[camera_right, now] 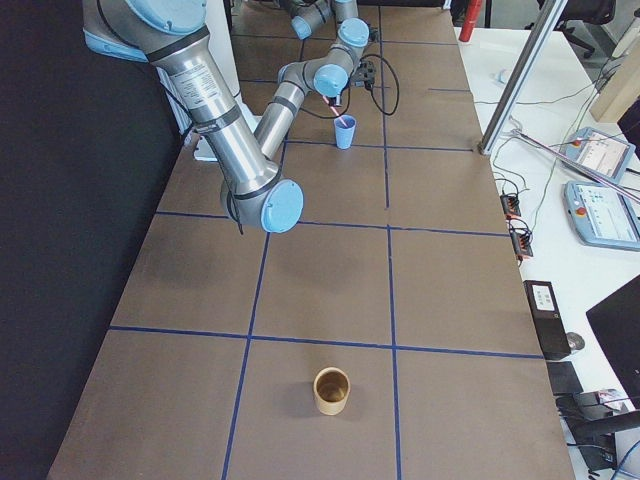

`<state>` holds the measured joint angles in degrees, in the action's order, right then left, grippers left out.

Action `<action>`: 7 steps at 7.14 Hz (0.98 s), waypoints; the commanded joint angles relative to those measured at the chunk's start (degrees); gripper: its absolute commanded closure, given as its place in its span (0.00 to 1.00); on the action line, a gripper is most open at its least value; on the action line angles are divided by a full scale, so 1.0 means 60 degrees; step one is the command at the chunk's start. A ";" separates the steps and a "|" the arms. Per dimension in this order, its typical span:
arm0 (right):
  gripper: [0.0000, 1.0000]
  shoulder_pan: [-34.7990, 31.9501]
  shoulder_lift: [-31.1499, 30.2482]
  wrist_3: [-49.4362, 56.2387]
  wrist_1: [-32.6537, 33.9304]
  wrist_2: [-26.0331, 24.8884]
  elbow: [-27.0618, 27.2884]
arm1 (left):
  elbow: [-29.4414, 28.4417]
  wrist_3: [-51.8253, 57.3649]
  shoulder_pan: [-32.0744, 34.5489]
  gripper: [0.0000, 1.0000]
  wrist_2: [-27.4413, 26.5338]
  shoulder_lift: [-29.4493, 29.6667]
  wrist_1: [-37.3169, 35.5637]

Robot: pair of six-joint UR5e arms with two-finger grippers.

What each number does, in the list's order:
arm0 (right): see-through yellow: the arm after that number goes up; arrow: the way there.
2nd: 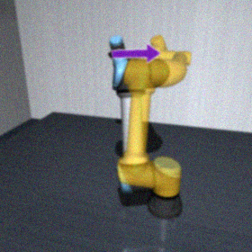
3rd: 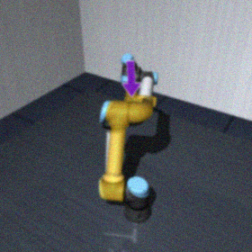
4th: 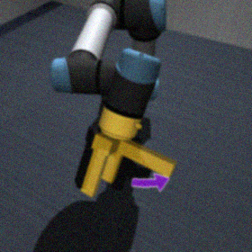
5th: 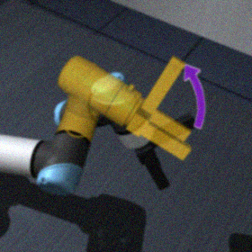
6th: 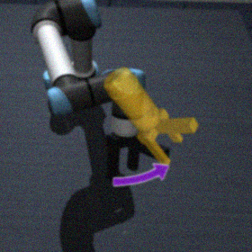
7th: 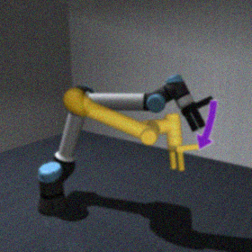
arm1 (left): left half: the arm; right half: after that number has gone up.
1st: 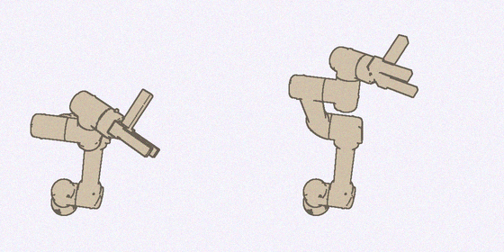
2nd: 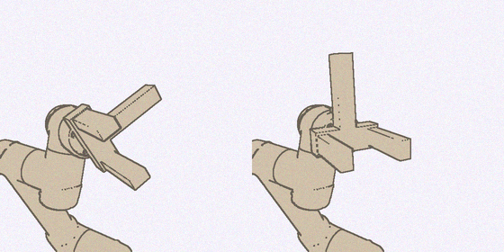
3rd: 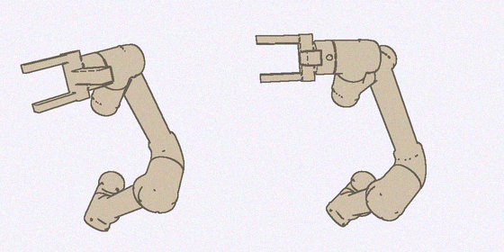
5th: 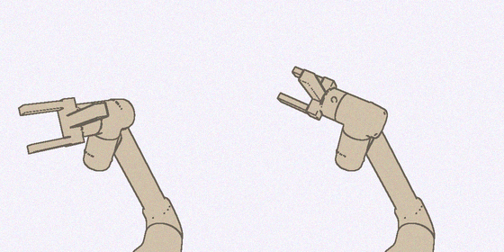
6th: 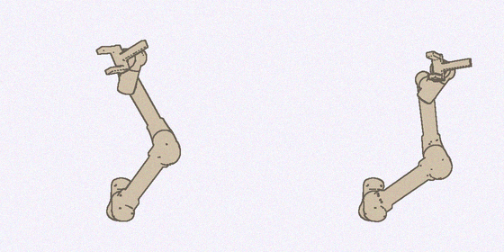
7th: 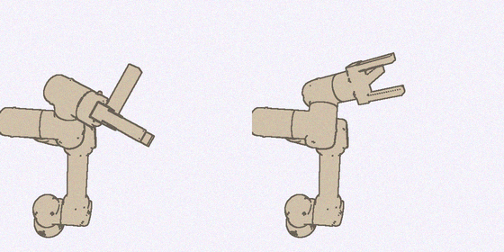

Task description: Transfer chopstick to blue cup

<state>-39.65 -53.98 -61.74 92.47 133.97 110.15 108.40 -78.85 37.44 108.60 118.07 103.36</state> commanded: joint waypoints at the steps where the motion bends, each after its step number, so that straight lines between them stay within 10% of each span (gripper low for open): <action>1: 0.76 0.0135 0.0278 0.0037 -0.0001 -0.0312 -0.0338 | -0.0006 -0.0013 0.0000 0.00 0.0006 -0.0005 0.0000; 2: 0.12 0.0135 0.0512 -0.0050 -0.0001 -0.0413 -0.0557 | -0.0006 -0.0028 -0.0015 0.00 0.0006 -0.0005 0.0000; 7: 0.00 -0.0579 -0.0559 0.0123 -0.0001 -0.0590 0.0021 | -0.0137 0.1818 0.0464 0.00 0.0006 -0.0602 -0.0073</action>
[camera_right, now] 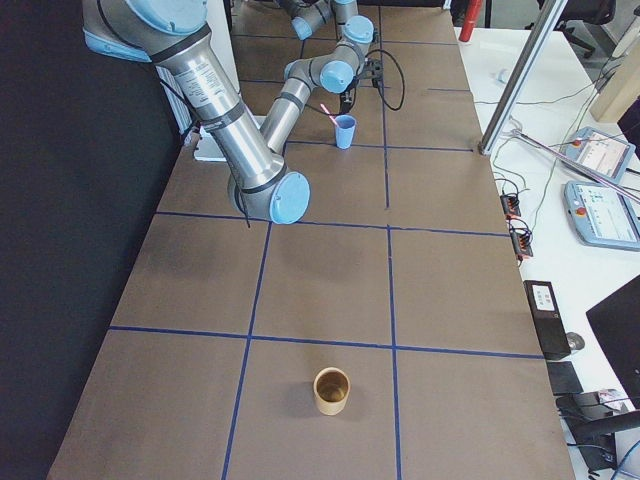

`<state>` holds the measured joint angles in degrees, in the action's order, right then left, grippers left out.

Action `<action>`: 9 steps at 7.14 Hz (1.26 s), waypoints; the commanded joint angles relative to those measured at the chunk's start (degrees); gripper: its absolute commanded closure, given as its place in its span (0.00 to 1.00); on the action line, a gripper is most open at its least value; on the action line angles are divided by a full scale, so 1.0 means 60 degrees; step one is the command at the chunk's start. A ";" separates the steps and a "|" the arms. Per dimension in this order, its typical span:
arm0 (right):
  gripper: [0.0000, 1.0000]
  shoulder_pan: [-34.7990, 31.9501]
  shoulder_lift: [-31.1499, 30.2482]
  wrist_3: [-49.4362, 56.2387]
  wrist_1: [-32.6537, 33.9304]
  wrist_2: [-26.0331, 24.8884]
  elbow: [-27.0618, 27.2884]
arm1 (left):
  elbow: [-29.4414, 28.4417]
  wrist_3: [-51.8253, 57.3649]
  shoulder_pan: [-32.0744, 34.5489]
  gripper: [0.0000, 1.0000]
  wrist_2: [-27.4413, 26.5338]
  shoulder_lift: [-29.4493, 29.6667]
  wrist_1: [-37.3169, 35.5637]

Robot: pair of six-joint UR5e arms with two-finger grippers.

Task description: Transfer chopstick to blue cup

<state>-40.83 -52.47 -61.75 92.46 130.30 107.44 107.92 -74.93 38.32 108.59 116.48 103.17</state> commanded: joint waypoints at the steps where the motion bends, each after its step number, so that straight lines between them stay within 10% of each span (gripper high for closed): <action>1: 0.00 -0.0924 -0.1517 0.0692 0.0000 0.0065 0.0737 | -0.0377 0.2398 0.0801 0.00 0.0050 -0.0617 -0.0099; 9: 0.00 -0.6210 -0.7687 1.2154 -0.0015 0.0929 0.0640 | -0.2355 1.2918 0.6278 0.00 0.3899 -0.3544 -0.0201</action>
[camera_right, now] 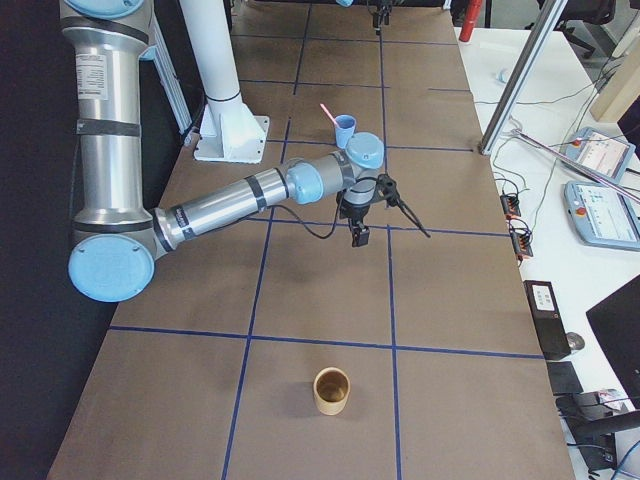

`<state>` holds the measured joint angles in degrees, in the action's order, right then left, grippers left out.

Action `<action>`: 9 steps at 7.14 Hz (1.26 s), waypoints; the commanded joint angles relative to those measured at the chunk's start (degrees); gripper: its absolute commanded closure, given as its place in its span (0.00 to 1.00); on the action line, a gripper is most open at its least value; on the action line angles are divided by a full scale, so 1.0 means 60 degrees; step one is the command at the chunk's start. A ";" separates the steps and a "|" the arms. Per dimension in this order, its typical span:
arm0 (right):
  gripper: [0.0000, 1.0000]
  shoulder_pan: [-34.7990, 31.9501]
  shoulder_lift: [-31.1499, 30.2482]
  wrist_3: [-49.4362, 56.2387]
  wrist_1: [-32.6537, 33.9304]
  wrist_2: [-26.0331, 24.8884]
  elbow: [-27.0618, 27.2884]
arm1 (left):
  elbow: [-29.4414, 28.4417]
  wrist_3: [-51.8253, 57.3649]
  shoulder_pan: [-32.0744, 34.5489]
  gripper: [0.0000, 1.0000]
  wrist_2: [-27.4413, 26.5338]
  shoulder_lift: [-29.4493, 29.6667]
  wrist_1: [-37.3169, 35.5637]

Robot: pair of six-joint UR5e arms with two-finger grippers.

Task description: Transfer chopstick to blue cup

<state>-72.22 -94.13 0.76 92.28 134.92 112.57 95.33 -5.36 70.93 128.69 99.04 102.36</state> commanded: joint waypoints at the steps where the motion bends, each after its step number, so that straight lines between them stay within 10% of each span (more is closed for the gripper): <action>1: 0.00 -0.1566 -0.0806 0.2575 0.0044 0.0175 -0.0695 | -0.0693 0.2348 0.1777 0.00 0.1350 -0.0671 -0.0357; 3: 0.00 -0.1981 -0.0952 0.3052 0.0001 0.0160 -0.1154 | -0.0205 0.3120 0.2838 0.00 0.1783 -0.0656 -0.2167; 9: 0.00 -0.2886 -0.1275 0.3473 0.0001 -0.0222 -0.1459 | 0.0108 0.3223 0.2958 0.00 0.0919 -0.1402 -0.2426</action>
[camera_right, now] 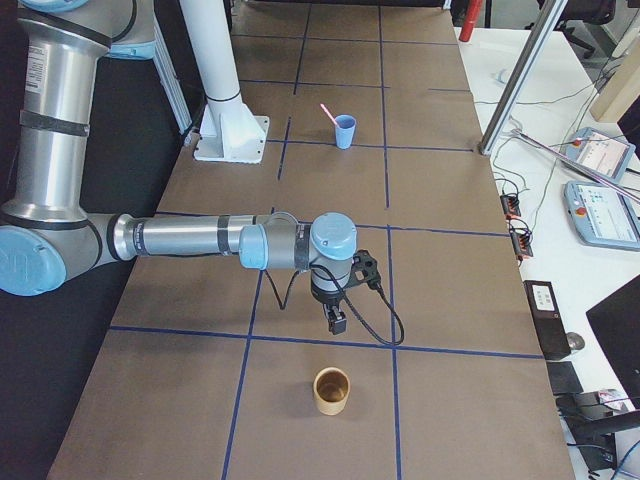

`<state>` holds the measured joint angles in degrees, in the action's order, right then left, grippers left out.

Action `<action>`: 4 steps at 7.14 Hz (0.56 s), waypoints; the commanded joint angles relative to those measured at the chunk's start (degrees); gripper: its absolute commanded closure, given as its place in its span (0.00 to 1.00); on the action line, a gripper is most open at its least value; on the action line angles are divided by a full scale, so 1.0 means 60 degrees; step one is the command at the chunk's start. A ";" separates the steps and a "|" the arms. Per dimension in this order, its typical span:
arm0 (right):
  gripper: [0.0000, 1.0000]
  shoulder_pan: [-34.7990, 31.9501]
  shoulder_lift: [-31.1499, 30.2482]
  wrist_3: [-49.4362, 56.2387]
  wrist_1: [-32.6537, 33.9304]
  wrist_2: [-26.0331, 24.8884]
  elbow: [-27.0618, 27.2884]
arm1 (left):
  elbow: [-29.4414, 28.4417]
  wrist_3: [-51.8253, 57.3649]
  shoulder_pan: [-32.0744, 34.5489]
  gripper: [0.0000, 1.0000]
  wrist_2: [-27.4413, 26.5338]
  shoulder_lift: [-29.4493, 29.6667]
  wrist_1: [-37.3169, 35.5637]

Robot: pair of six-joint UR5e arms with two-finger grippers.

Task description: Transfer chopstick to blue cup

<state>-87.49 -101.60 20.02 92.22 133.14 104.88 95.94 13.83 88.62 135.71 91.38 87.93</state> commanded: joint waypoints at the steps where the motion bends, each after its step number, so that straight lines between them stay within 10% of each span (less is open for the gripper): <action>1: 0.00 -0.0375 0.0013 0.0369 0.0012 0.0075 -0.0208 | -0.0154 0.0010 -0.0019 0.00 -0.0236 -0.0490 0.0007; 4: 0.00 -0.0375 0.0058 0.0282 -0.0003 0.0090 -0.0282 | -0.0170 -0.0049 -0.0019 0.00 -0.0279 -0.0712 0.0154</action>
<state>-89.69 -101.24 21.66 92.23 133.55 103.09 95.29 13.62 88.57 134.21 87.97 88.65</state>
